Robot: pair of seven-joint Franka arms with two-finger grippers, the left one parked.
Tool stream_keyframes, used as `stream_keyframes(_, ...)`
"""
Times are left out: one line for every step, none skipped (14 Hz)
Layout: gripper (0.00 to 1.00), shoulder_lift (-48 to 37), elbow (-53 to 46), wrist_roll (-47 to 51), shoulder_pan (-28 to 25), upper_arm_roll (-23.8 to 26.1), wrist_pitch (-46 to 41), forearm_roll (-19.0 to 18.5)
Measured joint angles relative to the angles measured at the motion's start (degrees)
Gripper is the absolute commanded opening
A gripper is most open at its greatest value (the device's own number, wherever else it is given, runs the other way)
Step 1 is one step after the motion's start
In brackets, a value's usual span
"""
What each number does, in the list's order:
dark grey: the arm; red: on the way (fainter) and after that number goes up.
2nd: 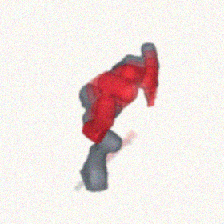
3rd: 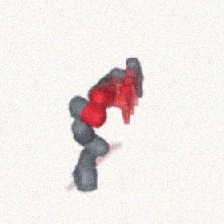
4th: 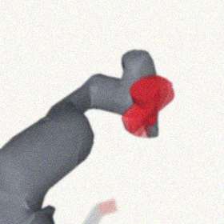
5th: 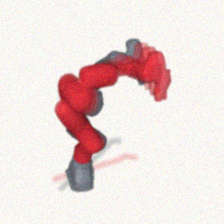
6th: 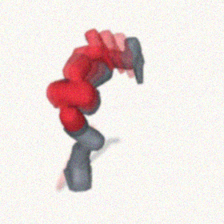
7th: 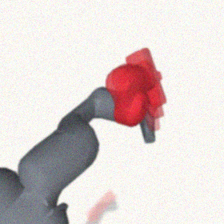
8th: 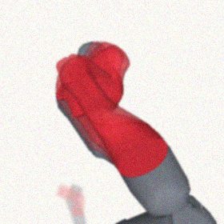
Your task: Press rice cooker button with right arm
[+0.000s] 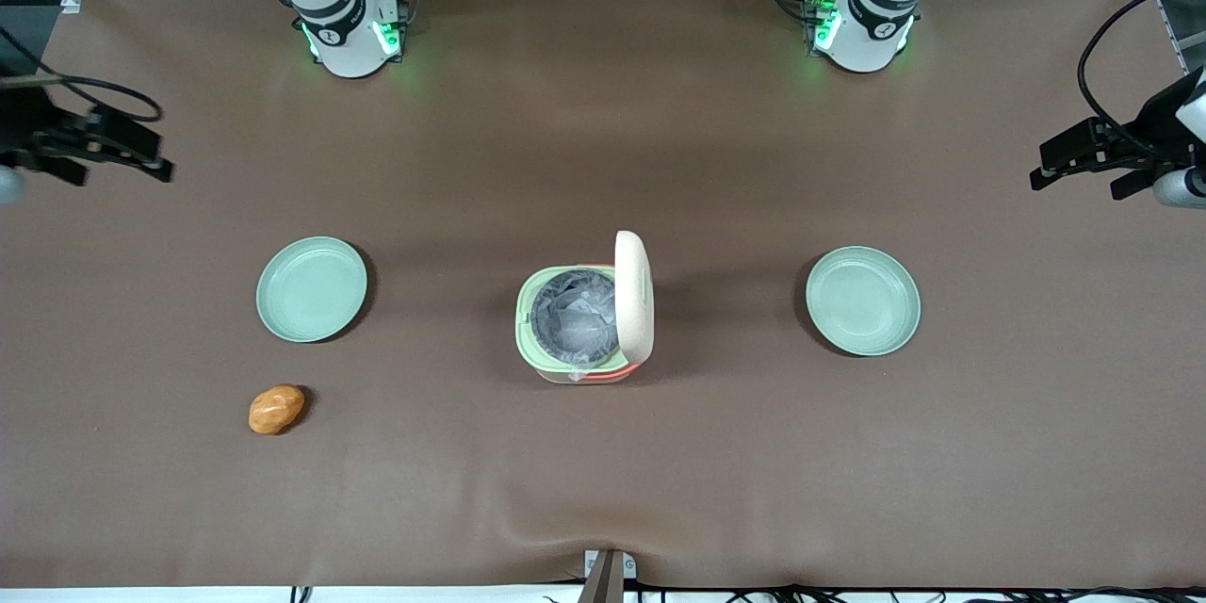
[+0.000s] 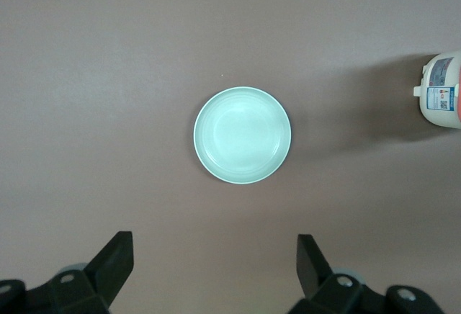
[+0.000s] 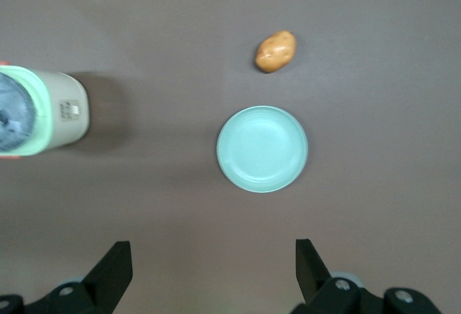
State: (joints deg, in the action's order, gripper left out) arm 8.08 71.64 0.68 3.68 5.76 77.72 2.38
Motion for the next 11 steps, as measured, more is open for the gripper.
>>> stream_keyframes(1.0,-0.04,0.01,-1.49,0.38,-0.55,0.0,-1.45)
stream_keyframes(1.0,-0.06,0.01,-2.27,0.46,-1.22,-0.05,-3.2)
stream_keyframes(1.0,-0.06,0.02,-2.61,0.49,-1.71,-0.38,-4.29)
stream_keyframes(1.0,-0.07,0.03,-2.71,0.5,-2.06,-1.07,-4.71)
stream_keyframes(1.0,-0.11,0.03,-2.74,0.5,-2.23,-2.07,-4.73)
stream_keyframes(1.0,-0.22,0.02,-2.77,0.5,-2.26,-3.39,-4.73)
stream_keyframes(1.0,-0.41,0.02,-2.78,0.49,-2.26,-5.06,-4.73)
stream_keyframes(1.0,-0.7,0.01,-2.78,0.49,-2.26,-7.07,-4.73)
stream_keyframes(1.0,-1.07,0.01,-2.78,0.49,-2.25,-8.95,-4.73)
stream_keyframes(1.0,-1.44,0.0,-2.78,0.49,-2.25,-10.48,-4.69)
stream_keyframes(1.0,-1.72,0.0,-2.78,0.49,-2.26,-11.35,-4.41)
